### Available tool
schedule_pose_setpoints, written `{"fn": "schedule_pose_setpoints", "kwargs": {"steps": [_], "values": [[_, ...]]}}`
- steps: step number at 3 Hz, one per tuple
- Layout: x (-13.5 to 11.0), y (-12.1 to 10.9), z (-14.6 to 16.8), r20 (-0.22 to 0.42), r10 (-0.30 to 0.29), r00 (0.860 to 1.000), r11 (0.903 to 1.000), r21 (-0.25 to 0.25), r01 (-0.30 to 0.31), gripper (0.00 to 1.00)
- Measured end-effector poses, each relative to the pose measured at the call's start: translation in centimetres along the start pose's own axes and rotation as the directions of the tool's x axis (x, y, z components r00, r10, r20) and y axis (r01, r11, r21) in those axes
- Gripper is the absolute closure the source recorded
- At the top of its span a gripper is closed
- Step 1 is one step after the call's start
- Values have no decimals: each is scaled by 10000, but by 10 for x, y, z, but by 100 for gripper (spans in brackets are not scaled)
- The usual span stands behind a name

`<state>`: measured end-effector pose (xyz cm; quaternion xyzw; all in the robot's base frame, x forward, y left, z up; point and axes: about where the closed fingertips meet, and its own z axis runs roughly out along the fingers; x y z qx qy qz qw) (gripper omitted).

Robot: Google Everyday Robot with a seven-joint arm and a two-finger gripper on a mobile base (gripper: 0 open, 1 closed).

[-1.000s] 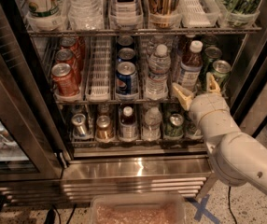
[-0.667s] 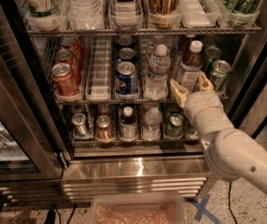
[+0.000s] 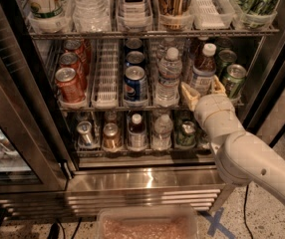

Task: Pick blue plastic bottle from middle shelf of fridge

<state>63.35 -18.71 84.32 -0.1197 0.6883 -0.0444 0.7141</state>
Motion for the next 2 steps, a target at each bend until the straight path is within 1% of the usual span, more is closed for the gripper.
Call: {"fn": "schedule_pose_setpoints", "kwargs": {"steps": [1,2], "values": [[1,-3,9,-15,121,9999,9998,158,-120,35],[1,-5,12,-18,207,9998,9995,241,-207,49]]}}
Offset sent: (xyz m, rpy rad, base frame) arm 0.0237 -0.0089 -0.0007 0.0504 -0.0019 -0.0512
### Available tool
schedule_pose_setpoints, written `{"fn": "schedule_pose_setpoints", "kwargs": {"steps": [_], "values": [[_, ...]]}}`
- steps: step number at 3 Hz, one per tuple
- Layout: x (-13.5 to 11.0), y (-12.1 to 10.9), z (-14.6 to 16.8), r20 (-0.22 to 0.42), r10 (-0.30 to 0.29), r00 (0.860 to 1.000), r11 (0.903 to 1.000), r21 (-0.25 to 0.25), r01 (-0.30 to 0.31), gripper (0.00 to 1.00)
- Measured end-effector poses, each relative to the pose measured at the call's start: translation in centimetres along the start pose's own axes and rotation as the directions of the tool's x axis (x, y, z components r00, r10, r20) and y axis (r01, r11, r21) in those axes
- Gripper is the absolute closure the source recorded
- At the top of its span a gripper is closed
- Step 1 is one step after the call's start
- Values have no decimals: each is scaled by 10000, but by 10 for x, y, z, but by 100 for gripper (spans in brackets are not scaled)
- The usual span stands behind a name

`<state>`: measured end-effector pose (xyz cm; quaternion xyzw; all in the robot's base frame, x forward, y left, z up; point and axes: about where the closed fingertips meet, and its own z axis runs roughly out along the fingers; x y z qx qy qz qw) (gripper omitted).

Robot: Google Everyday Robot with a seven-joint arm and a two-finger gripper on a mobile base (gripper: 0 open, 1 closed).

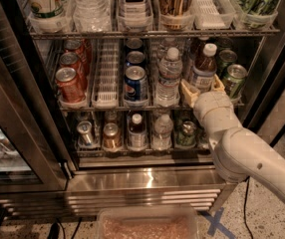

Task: Pick blue plastic bottle from middle shelf of fridge

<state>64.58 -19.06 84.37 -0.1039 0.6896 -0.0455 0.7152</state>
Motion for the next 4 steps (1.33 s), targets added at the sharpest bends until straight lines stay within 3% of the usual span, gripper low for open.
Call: {"fn": "schedule_pose_setpoints", "kwargs": {"steps": [2,4], "values": [[0,0,2,-18,152,9999,9999,1,-152,97],[-2,0,0,106,288,9995,9996,17,-288,100]]}}
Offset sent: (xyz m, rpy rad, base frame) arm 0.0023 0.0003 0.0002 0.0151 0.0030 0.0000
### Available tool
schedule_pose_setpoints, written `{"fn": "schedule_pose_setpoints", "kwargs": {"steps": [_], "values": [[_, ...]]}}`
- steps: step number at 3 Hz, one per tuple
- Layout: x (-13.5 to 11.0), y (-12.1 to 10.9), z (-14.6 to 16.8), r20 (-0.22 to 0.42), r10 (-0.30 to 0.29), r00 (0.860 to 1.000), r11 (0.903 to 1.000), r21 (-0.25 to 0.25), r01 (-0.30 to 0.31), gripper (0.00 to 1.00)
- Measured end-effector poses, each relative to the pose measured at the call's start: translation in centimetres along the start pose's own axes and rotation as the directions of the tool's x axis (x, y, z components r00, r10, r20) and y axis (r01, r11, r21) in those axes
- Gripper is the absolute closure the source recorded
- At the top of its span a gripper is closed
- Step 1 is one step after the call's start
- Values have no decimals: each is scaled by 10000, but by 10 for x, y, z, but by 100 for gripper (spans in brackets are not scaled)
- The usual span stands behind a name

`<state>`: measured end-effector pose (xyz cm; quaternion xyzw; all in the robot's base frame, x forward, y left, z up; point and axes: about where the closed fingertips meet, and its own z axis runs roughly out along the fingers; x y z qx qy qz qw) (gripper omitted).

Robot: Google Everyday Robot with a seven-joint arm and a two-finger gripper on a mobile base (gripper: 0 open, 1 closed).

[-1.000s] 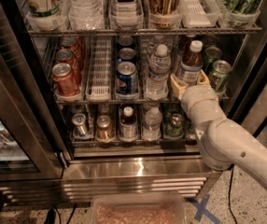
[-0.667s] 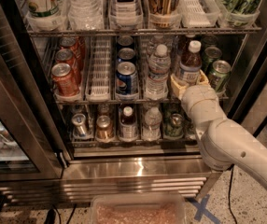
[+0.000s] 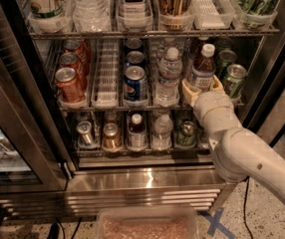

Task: Pick blue plastic bottle from middle shelf of fridge

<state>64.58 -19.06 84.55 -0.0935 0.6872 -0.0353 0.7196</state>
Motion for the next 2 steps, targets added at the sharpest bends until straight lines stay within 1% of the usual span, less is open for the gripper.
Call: {"fn": "schedule_pose_setpoints", "kwargs": {"steps": [1,2], "values": [[-2,-6,-9,417,345,9985,9993,99,-350,100],[-17,-13,-18,1158,750,9904,9968,195,-778,100]]}}
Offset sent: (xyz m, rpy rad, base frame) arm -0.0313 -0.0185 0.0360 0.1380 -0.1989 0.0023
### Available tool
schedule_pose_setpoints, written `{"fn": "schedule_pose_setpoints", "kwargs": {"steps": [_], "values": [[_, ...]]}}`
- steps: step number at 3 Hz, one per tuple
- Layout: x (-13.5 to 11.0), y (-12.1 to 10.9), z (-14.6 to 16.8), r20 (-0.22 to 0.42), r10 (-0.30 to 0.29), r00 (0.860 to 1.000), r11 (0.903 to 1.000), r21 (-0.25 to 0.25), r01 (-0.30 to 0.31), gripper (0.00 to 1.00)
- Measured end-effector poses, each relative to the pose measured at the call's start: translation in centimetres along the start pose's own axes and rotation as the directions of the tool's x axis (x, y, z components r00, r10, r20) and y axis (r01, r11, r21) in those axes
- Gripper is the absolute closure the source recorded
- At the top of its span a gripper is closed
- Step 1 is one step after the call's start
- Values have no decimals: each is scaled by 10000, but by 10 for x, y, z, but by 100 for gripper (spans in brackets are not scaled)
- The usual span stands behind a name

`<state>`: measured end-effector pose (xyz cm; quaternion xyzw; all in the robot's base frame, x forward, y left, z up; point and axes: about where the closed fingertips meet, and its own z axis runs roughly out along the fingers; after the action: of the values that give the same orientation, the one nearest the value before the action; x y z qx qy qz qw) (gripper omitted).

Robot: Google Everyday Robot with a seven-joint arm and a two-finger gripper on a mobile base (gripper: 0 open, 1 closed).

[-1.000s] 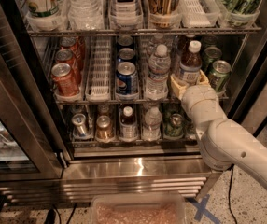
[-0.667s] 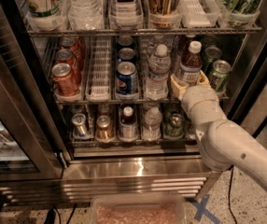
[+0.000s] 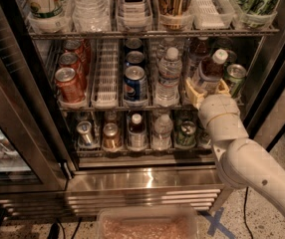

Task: Pick blue plastic bottle from middle shelf of fridge

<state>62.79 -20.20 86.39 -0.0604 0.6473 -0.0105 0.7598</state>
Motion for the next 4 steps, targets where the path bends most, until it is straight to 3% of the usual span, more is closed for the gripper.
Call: {"fn": "schedule_pose_setpoints", "kwargs": {"steps": [1,2,3,4], "values": [[-23,-1,-1,572,337,9978,9994,-121,-331,100],[-51,-15,6,587,136,9982,9982,-584,-101,100],[-69,-32,0,-190,-161,9997,9920,-1258,136,100],[-82,-16,-10,-1265,219,9917,9725,-2272,-504,100]]}}
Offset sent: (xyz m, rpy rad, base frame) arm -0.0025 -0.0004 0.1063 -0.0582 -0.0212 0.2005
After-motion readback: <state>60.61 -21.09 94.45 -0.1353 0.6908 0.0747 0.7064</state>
